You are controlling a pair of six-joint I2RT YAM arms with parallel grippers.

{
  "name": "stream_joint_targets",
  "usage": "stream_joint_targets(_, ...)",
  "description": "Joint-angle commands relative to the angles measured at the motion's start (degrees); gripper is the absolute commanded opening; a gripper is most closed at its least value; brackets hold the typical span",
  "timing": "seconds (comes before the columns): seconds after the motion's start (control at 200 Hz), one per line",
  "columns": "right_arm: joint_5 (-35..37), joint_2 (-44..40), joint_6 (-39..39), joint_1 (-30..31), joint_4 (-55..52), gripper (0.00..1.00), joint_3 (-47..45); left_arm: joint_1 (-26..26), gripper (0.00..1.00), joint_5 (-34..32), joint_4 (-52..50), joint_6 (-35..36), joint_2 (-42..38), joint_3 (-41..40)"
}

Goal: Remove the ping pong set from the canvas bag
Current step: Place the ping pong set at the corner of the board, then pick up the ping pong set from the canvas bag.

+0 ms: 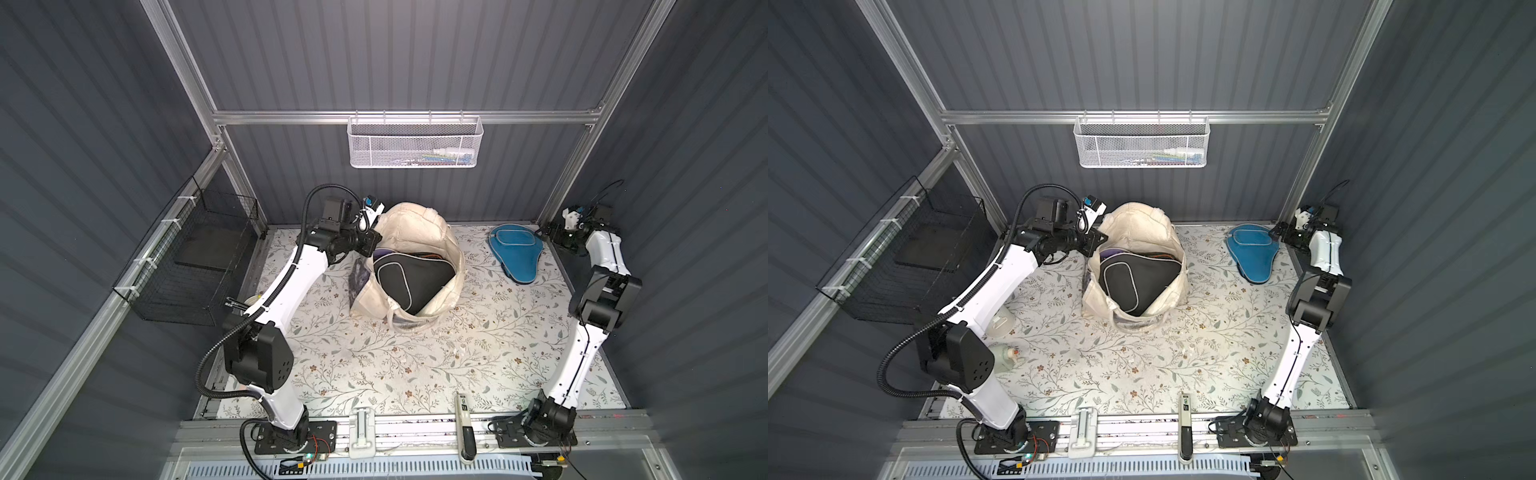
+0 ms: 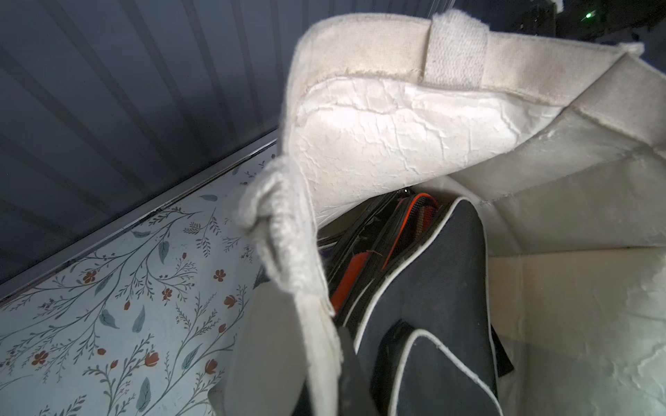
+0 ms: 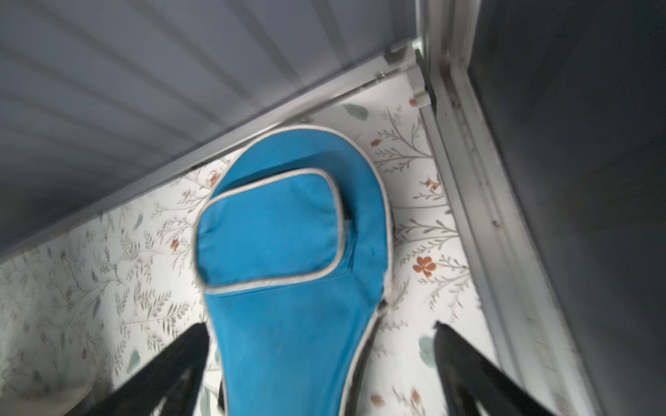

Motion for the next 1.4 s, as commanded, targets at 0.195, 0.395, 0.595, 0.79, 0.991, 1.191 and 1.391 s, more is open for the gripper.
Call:
stream_joint_targets(0.195,-0.7,-24.2,-4.2,12.3,8.0,0.99,-23.3,-1.0,0.00,3.0,7.9,0.2,-8.1,-0.8)
stream_joint_targets(0.395,-1.2,-38.5,-8.3,23.0,8.5,0.99,-34.0,-1.0,0.00,3.5,12.3,-0.7,-10.8,-2.7)
stream_joint_targets(0.595,-0.5,-50.9,-9.8,29.0,7.1,0.99,-39.6,-1.1,0.00,6.4,13.4,-1.9,-8.2,1.7)
stream_joint_targets(0.79,2.1,-57.7,-13.8,36.2,2.3,0.99,-39.9,-1.2,0.00,6.5,15.4,-3.6,-8.3,-0.3)
stream_joint_targets(0.991,0.7,-58.1,-17.9,47.1,-1.6,0.99,-37.9,-1.8,0.00,5.3,20.2,-6.3,-10.9,-7.9)
stream_joint_targets(1.191,-1.6,-50.1,-21.3,53.9,-6.7,0.99,-32.4,-1.9,0.00,4.8,22.5,-8.5,-12.3,-11.7)
stream_joint_targets(1.391,-3.3,-39.5,-23.9,56.2,-10.8,0.99,-23.8,-2.0,0.00,4.2,21.8,-8.4,-14.3,-13.5)
